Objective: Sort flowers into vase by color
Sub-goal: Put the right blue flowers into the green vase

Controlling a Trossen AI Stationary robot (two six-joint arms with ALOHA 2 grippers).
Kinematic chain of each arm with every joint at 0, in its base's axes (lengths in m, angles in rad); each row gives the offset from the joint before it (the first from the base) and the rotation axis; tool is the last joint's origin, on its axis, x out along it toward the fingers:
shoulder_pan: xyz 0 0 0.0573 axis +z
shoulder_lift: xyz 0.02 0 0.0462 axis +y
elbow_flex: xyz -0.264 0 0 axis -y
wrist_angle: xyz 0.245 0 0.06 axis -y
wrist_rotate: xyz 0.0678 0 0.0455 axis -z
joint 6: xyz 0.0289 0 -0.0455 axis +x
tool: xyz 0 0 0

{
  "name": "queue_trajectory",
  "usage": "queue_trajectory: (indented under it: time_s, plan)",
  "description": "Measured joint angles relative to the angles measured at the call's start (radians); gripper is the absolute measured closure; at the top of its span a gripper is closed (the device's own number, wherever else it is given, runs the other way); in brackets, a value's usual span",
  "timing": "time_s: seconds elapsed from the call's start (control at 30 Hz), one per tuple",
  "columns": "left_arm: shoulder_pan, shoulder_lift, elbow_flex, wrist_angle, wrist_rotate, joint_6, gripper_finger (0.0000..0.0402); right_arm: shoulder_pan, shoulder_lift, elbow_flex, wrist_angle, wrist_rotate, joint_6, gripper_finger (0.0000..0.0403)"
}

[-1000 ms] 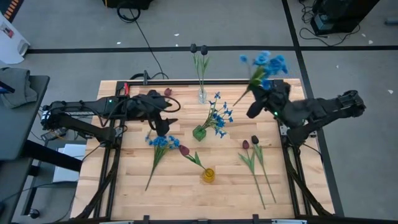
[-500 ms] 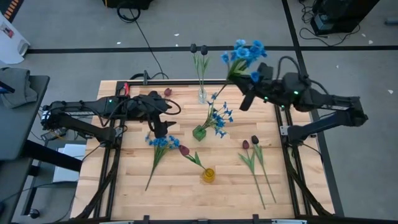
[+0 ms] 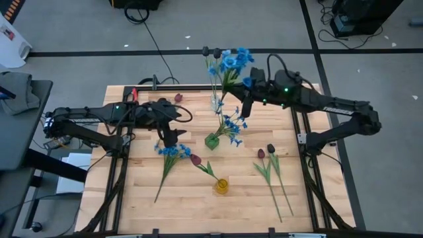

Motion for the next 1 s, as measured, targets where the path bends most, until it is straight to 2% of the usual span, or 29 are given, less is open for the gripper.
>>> queue_trajectory:
  time_s: [0.57,1.0]
  plan:
    - [0.000,0.000,0.000,-0.039,-0.040,-0.001,0.0046,0.000,0.181,-0.001,-0.013,-0.122,0.053,0.0386]
    - [0.000,0.000,0.000,-0.096,-0.061,-0.001,0.0046,0.000,0.244,-0.002,-0.037,-0.119,0.017,0.0386]
